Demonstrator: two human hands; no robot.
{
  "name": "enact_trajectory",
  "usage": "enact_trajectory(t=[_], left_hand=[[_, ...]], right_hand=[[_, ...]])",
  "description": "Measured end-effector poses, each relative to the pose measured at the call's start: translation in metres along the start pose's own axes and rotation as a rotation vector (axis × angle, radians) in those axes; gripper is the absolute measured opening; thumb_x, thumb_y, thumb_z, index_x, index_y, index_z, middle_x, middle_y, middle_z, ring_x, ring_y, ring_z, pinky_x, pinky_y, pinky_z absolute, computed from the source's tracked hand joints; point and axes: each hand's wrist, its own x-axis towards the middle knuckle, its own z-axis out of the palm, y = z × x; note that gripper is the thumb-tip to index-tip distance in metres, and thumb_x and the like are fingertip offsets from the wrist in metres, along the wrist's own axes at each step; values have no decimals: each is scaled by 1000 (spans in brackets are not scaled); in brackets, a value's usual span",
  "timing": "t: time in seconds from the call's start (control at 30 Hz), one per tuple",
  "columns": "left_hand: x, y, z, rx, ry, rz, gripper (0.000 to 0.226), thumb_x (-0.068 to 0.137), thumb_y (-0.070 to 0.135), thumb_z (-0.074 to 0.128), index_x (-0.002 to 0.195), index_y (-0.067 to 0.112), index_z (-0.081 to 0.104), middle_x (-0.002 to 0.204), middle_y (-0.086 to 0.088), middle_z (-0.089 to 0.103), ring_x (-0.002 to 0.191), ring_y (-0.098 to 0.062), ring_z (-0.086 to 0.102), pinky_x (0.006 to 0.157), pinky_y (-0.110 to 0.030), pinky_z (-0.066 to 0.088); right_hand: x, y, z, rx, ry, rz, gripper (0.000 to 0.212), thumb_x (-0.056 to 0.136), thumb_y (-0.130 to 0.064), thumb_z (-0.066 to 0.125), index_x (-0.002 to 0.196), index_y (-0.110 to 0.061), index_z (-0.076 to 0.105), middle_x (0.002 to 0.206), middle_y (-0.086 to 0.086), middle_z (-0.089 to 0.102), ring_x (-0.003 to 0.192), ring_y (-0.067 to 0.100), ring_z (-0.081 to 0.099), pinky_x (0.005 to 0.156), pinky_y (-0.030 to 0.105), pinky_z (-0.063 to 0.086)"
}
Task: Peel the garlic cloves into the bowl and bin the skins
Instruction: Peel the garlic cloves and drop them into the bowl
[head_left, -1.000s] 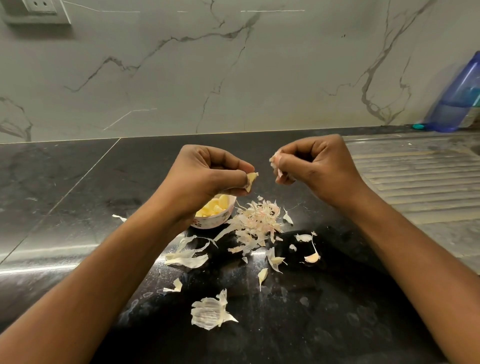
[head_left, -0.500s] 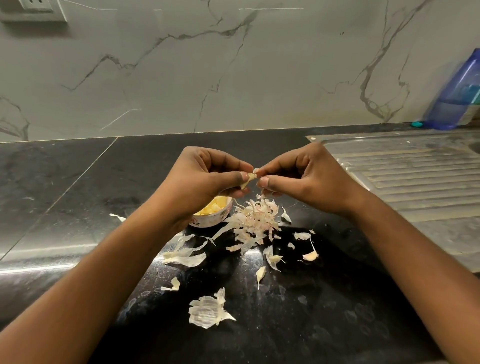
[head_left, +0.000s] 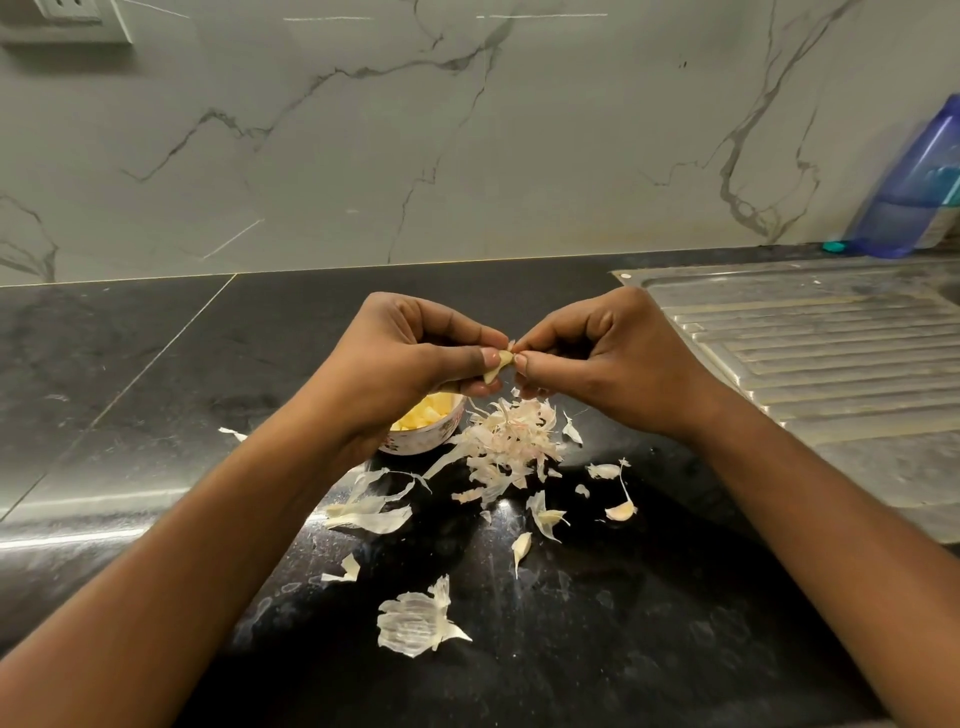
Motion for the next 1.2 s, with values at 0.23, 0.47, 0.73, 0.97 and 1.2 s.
enact_trajectory(t=[0.23,0.47,0.73,0.97,1.2], left_hand=[[0,-3,1,204,12,134,12,88,0,78,98,6,81,88,-6,81,81,-20,79,72,-24,62],[-1,-5,-1,436,-5,299,16,89,6,81,103,13,83,88,4,81,79,-12,78,79,-33,66],[-2,-4,-2,509,-18,436,16,89,8,82,104,15,83,93,6,81,84,-9,78,80,-31,65],[-3,-3,-2,488,-90,475,39,90,7,81,126,16,71,92,4,78,86,-14,78,83,-35,65],[0,-4,-14,485,-45,414,25,91,10,81,115,16,77,89,2,78,84,-18,78,83,-41,65]], right_hand=[[-1,0,9,-46,56,8,3,90,-10,82,89,-10,85,74,-3,78,62,17,73,57,28,61],[0,3,2,146,-45,166,5,93,-5,78,96,-2,82,80,5,80,72,21,80,70,31,65],[1,-1,3,277,-39,240,7,96,-2,74,95,0,80,81,10,80,72,24,79,69,31,64],[1,-2,1,280,-39,249,8,95,1,72,95,2,80,80,12,79,70,27,78,67,29,63],[3,3,-10,180,29,267,7,94,-9,79,91,-3,81,77,9,79,71,26,78,69,33,66]])
